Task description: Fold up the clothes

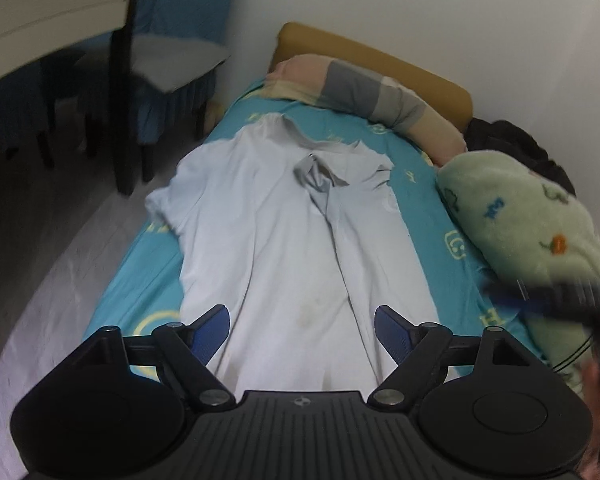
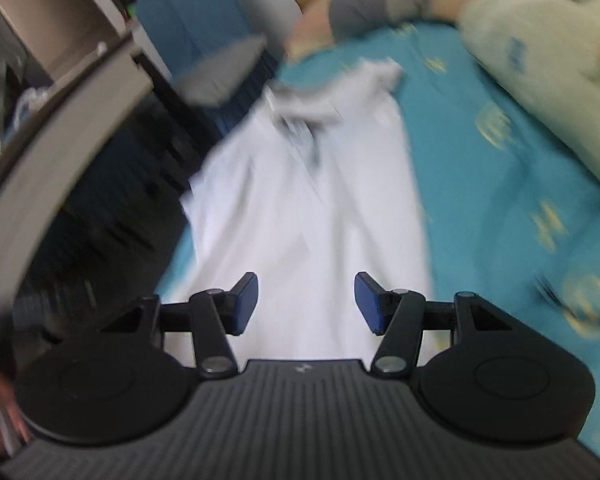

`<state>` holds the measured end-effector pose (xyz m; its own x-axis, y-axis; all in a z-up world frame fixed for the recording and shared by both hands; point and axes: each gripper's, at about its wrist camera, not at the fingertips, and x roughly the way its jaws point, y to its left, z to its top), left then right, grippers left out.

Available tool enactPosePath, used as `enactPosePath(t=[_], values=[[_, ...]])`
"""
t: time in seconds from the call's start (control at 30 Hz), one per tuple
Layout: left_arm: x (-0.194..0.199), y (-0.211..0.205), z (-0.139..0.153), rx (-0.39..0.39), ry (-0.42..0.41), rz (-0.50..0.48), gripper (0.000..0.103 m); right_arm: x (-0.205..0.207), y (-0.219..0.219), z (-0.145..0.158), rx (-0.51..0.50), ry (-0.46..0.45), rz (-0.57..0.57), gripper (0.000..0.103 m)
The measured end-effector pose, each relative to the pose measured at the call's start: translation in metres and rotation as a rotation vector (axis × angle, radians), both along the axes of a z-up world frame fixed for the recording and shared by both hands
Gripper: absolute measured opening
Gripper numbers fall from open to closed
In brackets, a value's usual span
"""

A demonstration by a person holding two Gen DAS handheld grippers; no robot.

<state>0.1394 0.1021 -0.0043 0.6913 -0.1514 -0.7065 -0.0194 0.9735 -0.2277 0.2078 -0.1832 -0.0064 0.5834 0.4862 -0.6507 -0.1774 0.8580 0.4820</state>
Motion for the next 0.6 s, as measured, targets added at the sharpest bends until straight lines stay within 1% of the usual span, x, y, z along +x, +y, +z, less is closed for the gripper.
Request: enactPosePath(t=[0.03,0.1,0.17,0.23,0.3,0.4,0.5,0.6], values=[[0.002,-0.002,-0.008,0.007,-0.013,-0.011,0.081,0.023,0.009,-0.003,0.036,-0.014,-0.013,0.057],[0.01,0.006,-0.025,-0.007,-0.032,-0.013,0.081,0.067,0.028,-0.017,0.117,-0.036,-0.052,0.057],[0.018,0.018,-0.046,-0.024,-0.054,0.001,0.081,0.112,0.045,-0.041,0.185,-0.016,-0.104,0.057],[0.025,0.031,-0.059,-0.004,-0.073,0.029,0.081,0.156,0.062,-0.066,0.24,0.013,-0.159,0.057],[0.035,0.044,-0.072,0.009,-0.081,0.061,0.081,0.194,0.076,-0.092,0.262,0.037,-0.204,0.057],[0.052,0.069,-0.096,-0.046,-0.051,0.126,0.081,0.236,0.091,-0.124,0.269,0.067,-0.261,0.057],[0.065,0.084,-0.114,-0.049,-0.026,0.16,0.081,0.263,0.097,-0.139,0.267,0.044,-0.31,0.057],[0.07,0.101,-0.124,-0.095,-0.018,0.188,0.081,0.288,0.106,-0.134,0.231,-0.036,-0.293,0.057]])
